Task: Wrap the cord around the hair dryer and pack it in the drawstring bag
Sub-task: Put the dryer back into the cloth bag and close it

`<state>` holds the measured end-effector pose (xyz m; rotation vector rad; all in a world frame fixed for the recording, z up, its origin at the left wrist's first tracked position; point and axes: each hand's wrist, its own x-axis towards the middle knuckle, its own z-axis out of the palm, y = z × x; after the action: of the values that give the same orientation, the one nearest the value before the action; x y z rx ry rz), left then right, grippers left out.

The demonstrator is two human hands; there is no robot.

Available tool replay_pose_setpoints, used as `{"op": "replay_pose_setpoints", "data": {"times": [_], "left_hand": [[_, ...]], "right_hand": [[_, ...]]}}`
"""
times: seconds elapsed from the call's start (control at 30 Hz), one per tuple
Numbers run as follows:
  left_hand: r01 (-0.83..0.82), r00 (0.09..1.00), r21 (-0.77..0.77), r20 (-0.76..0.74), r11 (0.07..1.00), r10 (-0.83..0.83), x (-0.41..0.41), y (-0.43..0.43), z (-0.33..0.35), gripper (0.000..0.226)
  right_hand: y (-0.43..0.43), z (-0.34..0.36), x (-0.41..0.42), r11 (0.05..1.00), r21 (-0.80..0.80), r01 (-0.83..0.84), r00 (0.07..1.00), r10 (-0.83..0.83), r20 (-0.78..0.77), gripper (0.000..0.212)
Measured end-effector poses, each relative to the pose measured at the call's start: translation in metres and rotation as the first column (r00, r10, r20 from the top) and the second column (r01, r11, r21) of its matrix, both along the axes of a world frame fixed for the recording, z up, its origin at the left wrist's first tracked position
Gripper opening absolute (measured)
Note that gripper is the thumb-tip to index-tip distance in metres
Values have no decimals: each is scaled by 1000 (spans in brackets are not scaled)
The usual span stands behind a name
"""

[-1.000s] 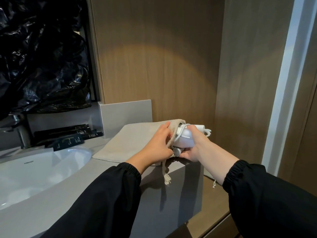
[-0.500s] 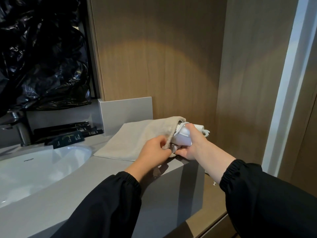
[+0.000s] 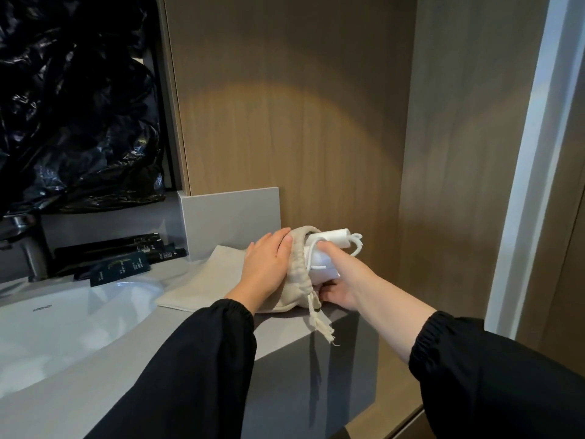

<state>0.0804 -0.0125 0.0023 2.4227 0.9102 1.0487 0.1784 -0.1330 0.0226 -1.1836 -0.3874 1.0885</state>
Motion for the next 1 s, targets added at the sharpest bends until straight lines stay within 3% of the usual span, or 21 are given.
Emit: {"op": "replay_pose_setpoints", "data": {"times": [0.2, 0.43, 0.6, 0.77, 0.83, 1.0], "left_hand": [[-33, 999, 87, 18, 996, 32, 6, -4, 1, 40], [-74, 997, 112, 30, 991, 71, 11, 8, -1, 37], [-46, 999, 83, 30, 996, 44, 12, 18, 1, 35], [25, 995, 321, -98, 947, 7, 12, 9, 1, 54], [-1, 994, 307, -100, 952, 34, 9, 13, -2, 54], [-57, 998, 224, -15, 973, 62, 6, 20, -6, 35]], "right_hand": [[5, -14, 23, 983, 98, -155, 975, 168, -145, 36], [23, -20, 19, 990, 124, -64, 993, 76, -96, 21], [37, -18, 13, 999, -3, -36, 994, 36, 107, 24], [38, -19, 27, 962, -274, 2, 853, 141, 503, 48], [27, -16, 38, 962, -269, -39, 859, 170, 483, 42], [11, -15, 69, 985, -170, -27, 879, 104, 466, 60]]}}
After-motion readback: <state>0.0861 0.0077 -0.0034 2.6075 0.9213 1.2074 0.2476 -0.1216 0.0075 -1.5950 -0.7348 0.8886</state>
